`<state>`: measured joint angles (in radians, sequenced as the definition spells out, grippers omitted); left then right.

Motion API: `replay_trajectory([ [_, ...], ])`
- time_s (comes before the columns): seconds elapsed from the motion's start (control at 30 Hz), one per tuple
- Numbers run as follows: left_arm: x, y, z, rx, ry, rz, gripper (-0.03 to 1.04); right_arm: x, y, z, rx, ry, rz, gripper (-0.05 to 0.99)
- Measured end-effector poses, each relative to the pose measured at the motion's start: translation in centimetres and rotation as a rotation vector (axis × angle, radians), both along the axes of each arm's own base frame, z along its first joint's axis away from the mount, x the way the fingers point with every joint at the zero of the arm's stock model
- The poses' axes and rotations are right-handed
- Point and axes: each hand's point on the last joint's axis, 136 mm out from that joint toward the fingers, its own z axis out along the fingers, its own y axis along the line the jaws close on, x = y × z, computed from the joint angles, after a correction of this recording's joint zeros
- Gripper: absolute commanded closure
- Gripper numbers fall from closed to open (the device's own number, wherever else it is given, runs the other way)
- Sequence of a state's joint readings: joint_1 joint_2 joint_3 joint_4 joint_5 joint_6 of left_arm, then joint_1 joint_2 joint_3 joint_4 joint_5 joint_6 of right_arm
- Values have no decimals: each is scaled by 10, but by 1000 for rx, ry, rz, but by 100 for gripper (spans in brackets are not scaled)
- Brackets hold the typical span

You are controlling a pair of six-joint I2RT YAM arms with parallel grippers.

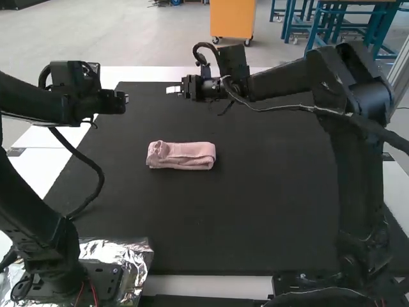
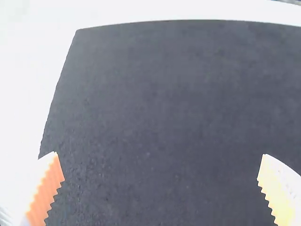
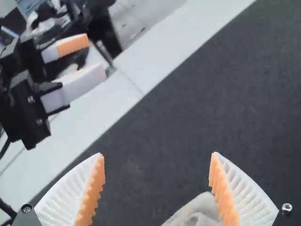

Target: Fold the towel.

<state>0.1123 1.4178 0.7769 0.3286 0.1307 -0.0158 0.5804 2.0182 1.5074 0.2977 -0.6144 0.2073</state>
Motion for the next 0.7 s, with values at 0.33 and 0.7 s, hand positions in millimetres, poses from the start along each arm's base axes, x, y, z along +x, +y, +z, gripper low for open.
replay_trajectory([
  [0.33, -54, -43, 144, 6, -312, -84, 4, -20, -127, 180, 74, -297, -305, 3],
  [0.7, -187, -43, 252, 19, -656, -63, 4, -160, -264, 266, 168, -548, -580, 3],
])
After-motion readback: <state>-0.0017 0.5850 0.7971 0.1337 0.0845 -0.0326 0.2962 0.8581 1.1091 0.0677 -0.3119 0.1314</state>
